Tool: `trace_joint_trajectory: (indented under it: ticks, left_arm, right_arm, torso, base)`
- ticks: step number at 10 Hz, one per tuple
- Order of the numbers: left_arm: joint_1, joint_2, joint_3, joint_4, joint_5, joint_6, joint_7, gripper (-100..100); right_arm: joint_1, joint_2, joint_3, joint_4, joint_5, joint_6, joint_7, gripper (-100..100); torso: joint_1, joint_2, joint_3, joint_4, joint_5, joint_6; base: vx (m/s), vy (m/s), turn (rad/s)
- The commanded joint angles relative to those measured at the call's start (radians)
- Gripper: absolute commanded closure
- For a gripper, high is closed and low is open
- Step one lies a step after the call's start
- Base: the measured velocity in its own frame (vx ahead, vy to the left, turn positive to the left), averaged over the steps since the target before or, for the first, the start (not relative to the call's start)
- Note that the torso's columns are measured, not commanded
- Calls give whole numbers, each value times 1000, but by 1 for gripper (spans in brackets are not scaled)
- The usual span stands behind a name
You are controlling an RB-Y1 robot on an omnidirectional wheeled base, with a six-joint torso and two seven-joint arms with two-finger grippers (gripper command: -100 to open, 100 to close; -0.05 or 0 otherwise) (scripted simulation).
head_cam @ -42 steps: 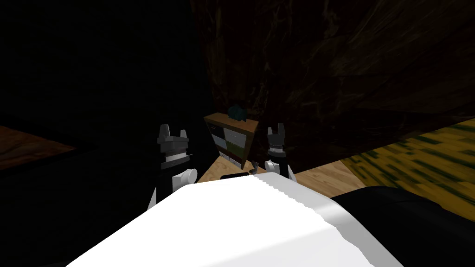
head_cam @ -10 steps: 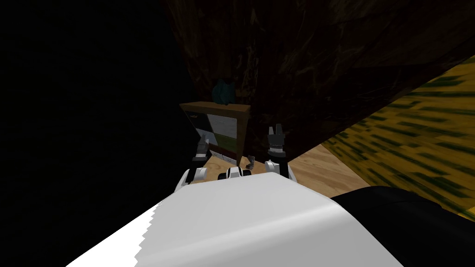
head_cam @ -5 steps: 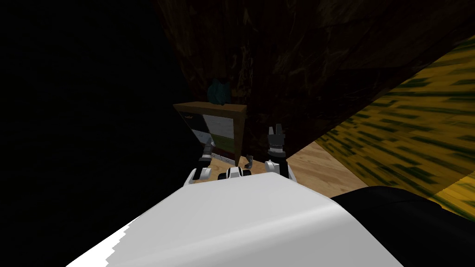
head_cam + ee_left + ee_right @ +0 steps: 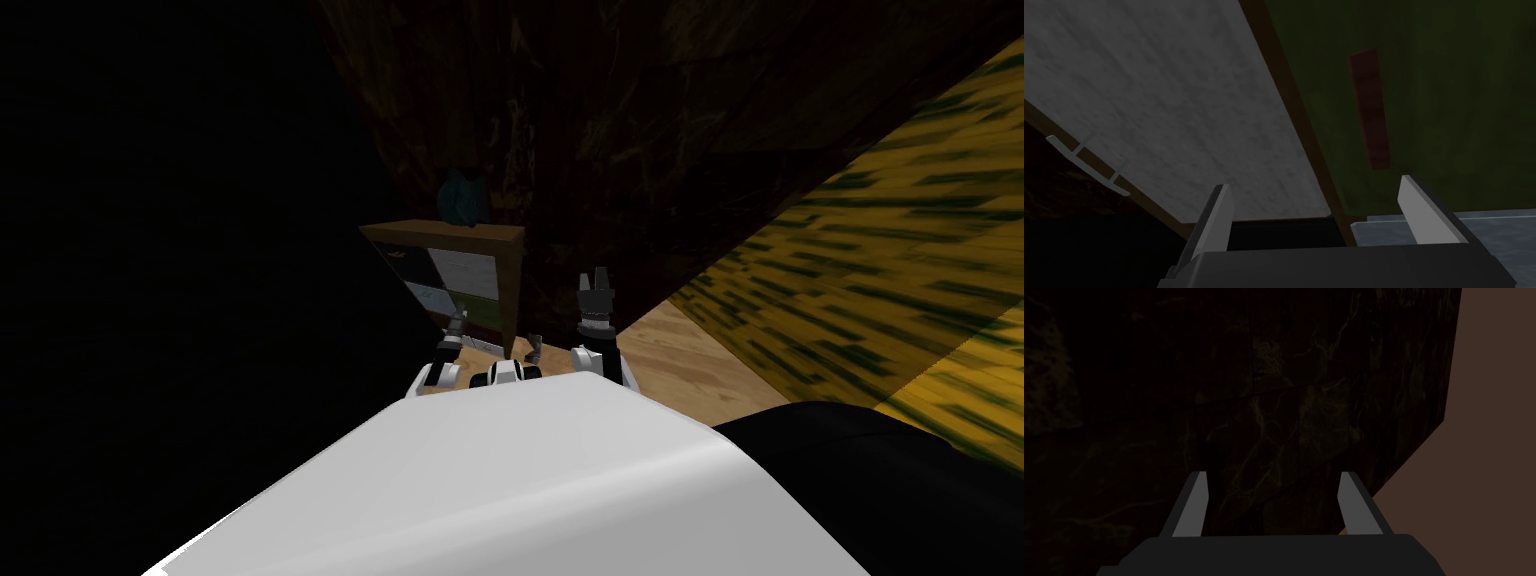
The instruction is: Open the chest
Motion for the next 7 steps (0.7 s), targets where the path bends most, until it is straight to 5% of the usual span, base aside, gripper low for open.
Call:
trace_joint_trajectory:
  ticks: [1,7]
  left_arm:
    - [-18,-1,-15,57,-10,-10,-6,-100]
    - [-42,5,-41,146,-27,-23,-17,-100]
  right_arm:
    - [0,0,0,0,0,0,0,0]
    - [0,0,0,0,0,0,0,0]
  torso:
    - [0,0,0,0,0,0]
    - [-1,0,0,0,0,0]
  base:
    - [2,-13,-76]
    - [1,-13,-55]
